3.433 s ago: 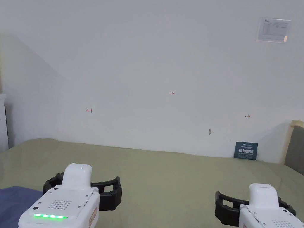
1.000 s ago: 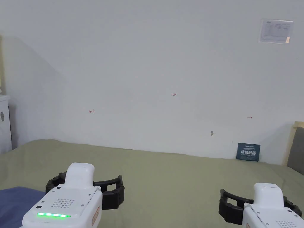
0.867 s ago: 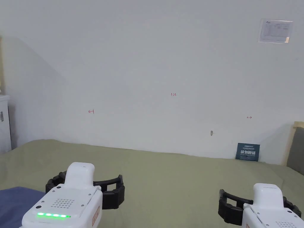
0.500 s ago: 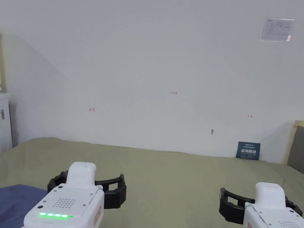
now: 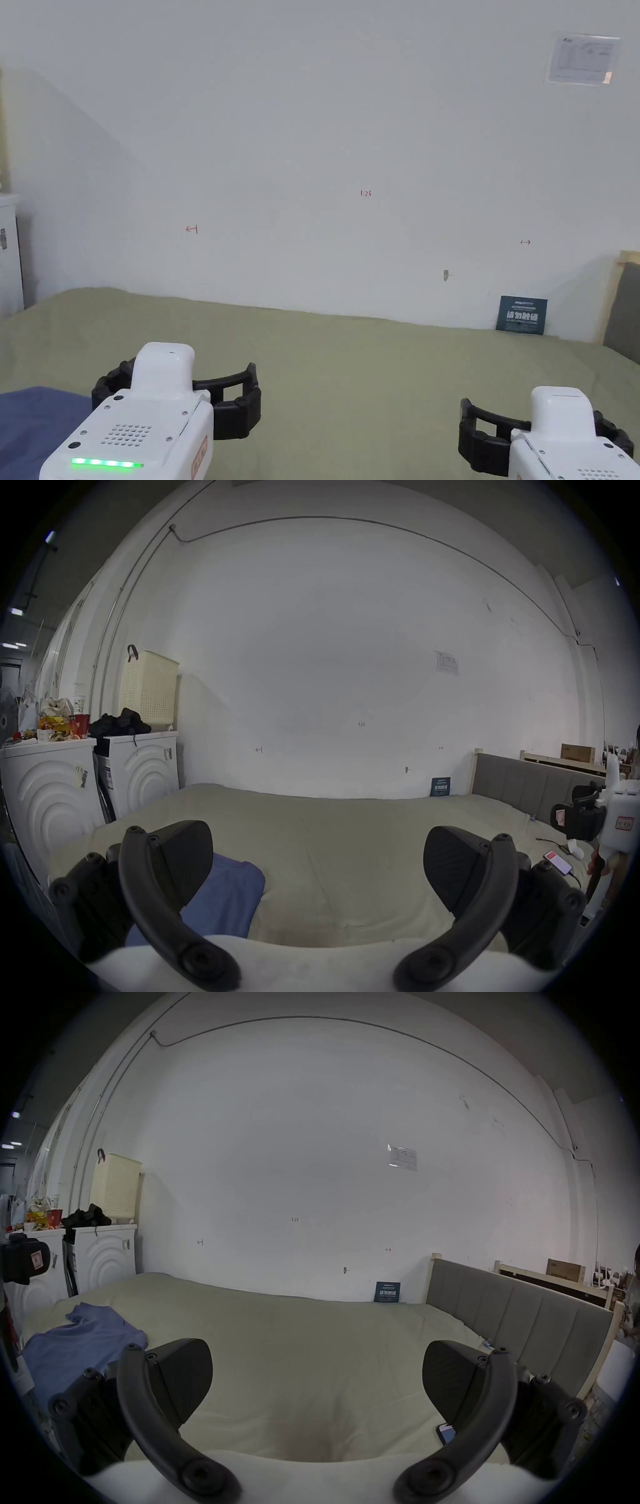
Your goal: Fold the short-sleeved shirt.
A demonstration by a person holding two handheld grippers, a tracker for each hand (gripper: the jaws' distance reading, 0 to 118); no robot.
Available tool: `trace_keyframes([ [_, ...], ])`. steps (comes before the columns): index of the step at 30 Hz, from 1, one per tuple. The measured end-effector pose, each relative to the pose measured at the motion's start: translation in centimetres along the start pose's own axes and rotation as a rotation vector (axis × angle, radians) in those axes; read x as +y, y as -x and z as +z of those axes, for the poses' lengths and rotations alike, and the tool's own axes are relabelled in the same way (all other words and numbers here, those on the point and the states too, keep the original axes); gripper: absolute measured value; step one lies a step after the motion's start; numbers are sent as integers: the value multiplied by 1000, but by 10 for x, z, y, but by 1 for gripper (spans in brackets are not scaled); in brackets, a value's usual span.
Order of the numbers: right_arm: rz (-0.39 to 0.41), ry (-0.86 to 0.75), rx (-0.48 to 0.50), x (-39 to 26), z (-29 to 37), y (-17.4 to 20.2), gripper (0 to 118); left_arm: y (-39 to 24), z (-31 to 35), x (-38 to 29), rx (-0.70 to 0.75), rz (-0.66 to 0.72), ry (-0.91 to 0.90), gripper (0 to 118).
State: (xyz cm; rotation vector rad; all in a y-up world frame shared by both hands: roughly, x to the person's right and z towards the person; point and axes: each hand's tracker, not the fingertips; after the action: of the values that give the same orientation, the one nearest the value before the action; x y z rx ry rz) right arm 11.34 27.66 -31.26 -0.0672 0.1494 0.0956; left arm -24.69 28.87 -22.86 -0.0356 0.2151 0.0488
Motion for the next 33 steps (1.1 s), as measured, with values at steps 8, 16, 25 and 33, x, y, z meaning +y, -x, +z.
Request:
trace_keyframes([
  [8,-26,10,9,-1,0,-3,118,-2,0,3,-1,-16,-13,118],
  [16,-28,33,25,3,-2,-2,110,-4,1,3,-8,-31,-35,115],
  [25,-59,92,-14,-18,7,2,0,-1,1,-19,11,-33,12,0],
  [33,-24,89,64,-1,2,23,0,17,6,-8,65,-35,30,0],
])
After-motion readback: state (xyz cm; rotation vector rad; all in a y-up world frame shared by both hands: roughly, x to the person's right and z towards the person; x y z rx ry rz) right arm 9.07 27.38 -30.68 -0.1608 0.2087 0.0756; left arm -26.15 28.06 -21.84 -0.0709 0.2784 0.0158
